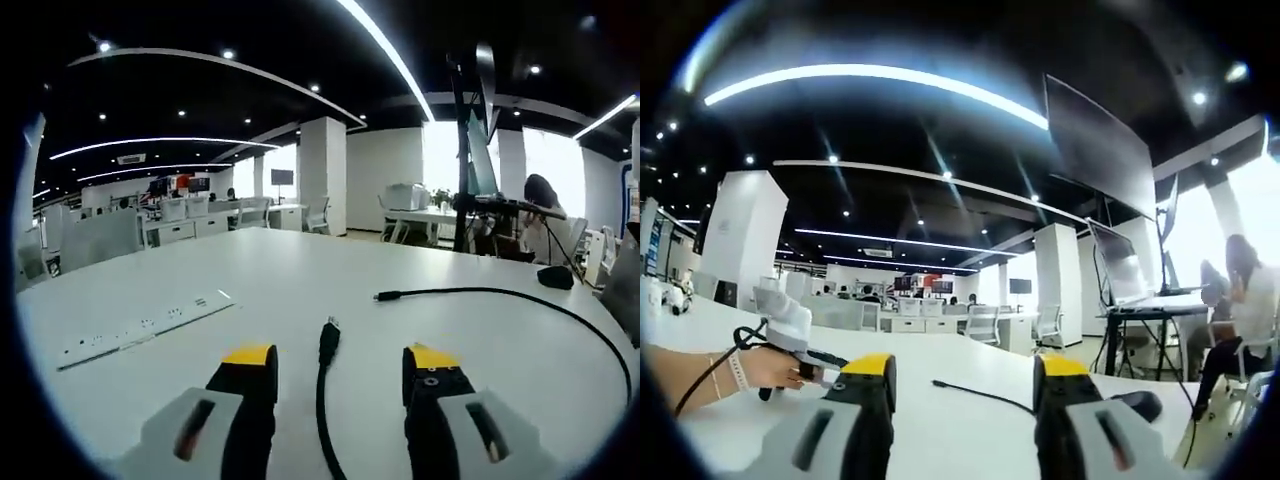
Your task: Find the charging cable on the desk, coil it up and secure with Velcro.
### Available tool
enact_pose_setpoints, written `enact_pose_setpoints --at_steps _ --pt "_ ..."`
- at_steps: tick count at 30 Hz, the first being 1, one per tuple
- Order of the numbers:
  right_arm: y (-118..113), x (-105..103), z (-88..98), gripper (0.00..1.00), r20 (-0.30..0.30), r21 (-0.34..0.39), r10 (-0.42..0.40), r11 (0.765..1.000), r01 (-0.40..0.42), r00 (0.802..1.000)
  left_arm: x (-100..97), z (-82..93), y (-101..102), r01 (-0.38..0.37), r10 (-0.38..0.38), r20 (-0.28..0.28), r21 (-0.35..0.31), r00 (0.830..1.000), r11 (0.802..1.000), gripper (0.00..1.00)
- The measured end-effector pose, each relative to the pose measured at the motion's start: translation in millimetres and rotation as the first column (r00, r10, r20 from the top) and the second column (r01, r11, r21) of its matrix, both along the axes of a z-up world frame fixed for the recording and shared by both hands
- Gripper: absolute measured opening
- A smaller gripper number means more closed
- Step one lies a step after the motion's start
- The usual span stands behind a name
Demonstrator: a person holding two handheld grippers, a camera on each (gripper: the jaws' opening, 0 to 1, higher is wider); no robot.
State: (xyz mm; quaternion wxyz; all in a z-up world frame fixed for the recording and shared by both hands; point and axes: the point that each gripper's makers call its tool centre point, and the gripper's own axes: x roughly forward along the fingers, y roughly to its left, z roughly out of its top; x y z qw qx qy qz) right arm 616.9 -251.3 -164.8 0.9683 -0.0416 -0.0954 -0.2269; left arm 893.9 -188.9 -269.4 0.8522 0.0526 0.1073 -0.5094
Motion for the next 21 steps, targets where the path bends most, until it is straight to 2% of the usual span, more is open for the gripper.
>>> enact_pose_setpoints --at_steps 6,7,10,12,13,17,21 --pt "-3.3 14.7 3.9 0.54 -0.001 -0.015 0.011 1.000 -0.011 1.000 -1.2 -14.7 -8.8 0.019 -0.018 -0.036 0.024 0.999 1.000 0.47" --pt "-3.0 20.6 7.2 0.53 -0.012 -0.049 0.030 0.998 -0.031 0.999 -1.2 -18.0 -9.3 0.020 -0.019 -0.038 0.031 0.999 0.999 0.46" --pt "-6.6 39.1 16.6 0.40 -0.042 -0.124 0.072 0.989 -0.077 0.996 -0.4 -26.1 -8.4 0.017 -0.015 -0.044 0.049 0.999 0.999 0.41" --pt "-15.5 54.4 26.0 0.37 -0.039 -0.145 0.088 0.985 -0.093 0.995 0.7 -30.8 -6.2 0.011 -0.008 -0.050 0.054 0.999 0.998 0.39" --pt "-14.7 61.3 26.4 0.38 -0.041 -0.136 0.124 0.982 -0.129 0.991 0.5 -30.0 -6.2 0.010 -0.008 -0.046 0.049 0.999 0.999 0.38" --pt "-27.2 90.3 22.0 0.40 -0.043 -0.026 0.236 0.971 -0.238 0.971 1.4 -28.9 -8.5 0.010 -0.008 -0.028 0.069 1.000 0.998 0.37" --pt "-37.4 104.6 20.0 0.41 -0.050 -0.033 0.249 0.968 -0.251 0.967 0.3 -29.1 -12.1 0.016 -0.015 -0.019 0.065 1.000 0.998 0.31"
